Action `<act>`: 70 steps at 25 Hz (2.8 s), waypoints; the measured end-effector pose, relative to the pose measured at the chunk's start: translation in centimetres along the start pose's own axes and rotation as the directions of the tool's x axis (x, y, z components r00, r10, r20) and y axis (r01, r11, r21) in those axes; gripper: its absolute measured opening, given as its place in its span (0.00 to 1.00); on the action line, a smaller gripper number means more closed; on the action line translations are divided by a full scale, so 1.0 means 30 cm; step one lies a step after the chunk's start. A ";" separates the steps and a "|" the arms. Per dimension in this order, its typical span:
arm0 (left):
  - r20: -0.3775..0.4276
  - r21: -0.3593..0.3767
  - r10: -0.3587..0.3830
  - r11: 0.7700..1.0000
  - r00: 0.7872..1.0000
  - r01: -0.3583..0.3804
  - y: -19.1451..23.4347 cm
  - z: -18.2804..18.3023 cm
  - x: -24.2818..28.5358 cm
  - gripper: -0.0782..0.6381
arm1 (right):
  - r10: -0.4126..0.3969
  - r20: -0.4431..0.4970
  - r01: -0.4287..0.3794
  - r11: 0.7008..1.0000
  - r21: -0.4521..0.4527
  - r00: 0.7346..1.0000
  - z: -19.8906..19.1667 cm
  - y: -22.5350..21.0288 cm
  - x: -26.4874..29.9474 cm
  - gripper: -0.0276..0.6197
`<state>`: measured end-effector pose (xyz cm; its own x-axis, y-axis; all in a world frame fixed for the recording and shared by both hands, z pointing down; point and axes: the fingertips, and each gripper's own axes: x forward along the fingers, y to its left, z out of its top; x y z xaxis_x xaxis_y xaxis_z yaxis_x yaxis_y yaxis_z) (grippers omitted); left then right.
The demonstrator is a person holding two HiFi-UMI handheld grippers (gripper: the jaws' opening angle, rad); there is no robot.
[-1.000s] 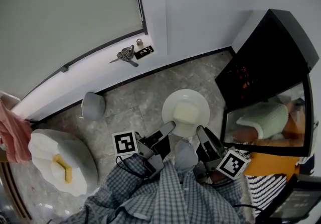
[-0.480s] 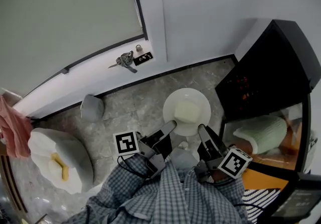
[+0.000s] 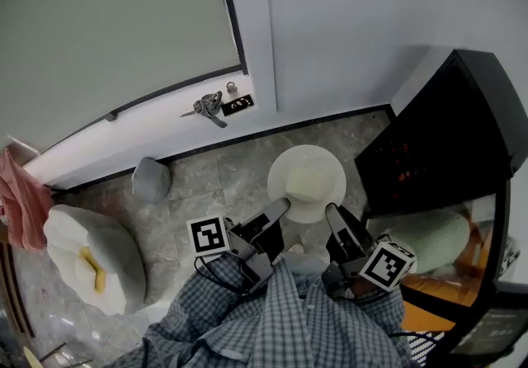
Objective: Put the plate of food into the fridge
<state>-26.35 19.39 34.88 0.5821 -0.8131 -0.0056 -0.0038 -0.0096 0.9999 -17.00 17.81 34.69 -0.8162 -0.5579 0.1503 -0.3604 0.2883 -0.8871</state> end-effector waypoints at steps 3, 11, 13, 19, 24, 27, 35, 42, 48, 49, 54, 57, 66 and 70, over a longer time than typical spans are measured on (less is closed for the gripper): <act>0.008 0.014 -0.009 1.000 1.000 0.009 -0.002 0.002 0.037 0.15 | -0.003 -0.011 0.002 1.000 -0.022 1.000 0.035 -0.021 0.001 0.15; -0.019 0.008 -0.005 1.000 1.000 0.005 0.006 -0.026 0.108 0.15 | -0.016 0.011 0.017 1.000 -0.013 1.000 0.089 -0.060 -0.031 0.15; -0.033 0.015 -0.009 1.000 0.999 0.009 0.001 -0.038 0.127 0.15 | -0.020 0.026 0.021 1.000 -0.014 0.999 0.104 -0.068 -0.046 0.15; -0.071 0.018 -0.009 1.000 0.997 0.010 -0.012 -0.048 0.163 0.15 | -0.030 0.064 0.031 1.000 -0.004 0.998 0.127 -0.074 -0.066 0.15; -0.101 0.019 -0.018 1.000 0.995 0.020 -0.016 -0.070 0.201 0.15 | -0.042 0.099 0.042 0.999 0.001 0.994 0.154 -0.087 -0.095 0.15; -0.117 0.019 -0.019 1.000 0.993 0.021 -0.014 -0.073 0.222 0.15 | -0.049 0.112 0.050 0.999 0.000 0.992 0.168 -0.097 -0.102 0.15; -0.159 0.009 -0.010 1.000 0.987 0.012 0.012 -0.068 0.290 0.15 | -0.086 0.145 0.085 0.996 0.012 0.986 0.212 -0.140 -0.103 0.15; -0.238 0.025 -0.013 1.000 0.971 0.019 0.015 -0.052 0.415 0.15 | -0.124 0.204 0.120 0.992 0.032 0.971 0.299 -0.194 -0.102 0.15; -0.277 0.013 -0.002 1.000 0.961 0.006 0.024 -0.021 0.513 0.15 | -0.160 0.233 0.154 0.987 0.041 0.959 0.380 -0.240 -0.082 0.15; -0.288 0.014 -0.001 1.000 0.958 0.005 0.023 -0.019 0.532 0.15 | -0.163 0.240 0.155 0.987 0.052 0.957 0.392 -0.249 -0.082 0.15; -0.371 0.023 0.007 1.000 0.929 0.002 0.020 -0.033 0.639 0.15 | -0.196 0.308 0.178 0.980 0.088 0.931 0.468 -0.283 -0.107 0.15; -0.412 0.012 0.008 1.000 0.911 -0.003 0.015 -0.039 0.703 0.15 | -0.218 0.345 0.192 0.975 0.108 0.913 0.513 -0.306 -0.117 0.15; -0.579 0.011 0.020 1.000 0.815 -0.016 0.012 -0.067 0.890 0.15 | -0.314 0.477 0.248 0.949 0.197 0.821 0.623 -0.369 -0.170 0.15; -0.637 0.003 0.019 1.000 0.771 -0.022 0.012 -0.078 0.955 0.15 | -0.353 0.517 0.277 0.935 0.221 0.780 0.664 -0.386 -0.184 0.15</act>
<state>-7.78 -2.54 35.09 0.9664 -0.2564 0.0202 -0.0191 0.0068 0.9998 0.69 2.04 35.44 -0.2758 -0.9392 0.2045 -0.4629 -0.0567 -0.8846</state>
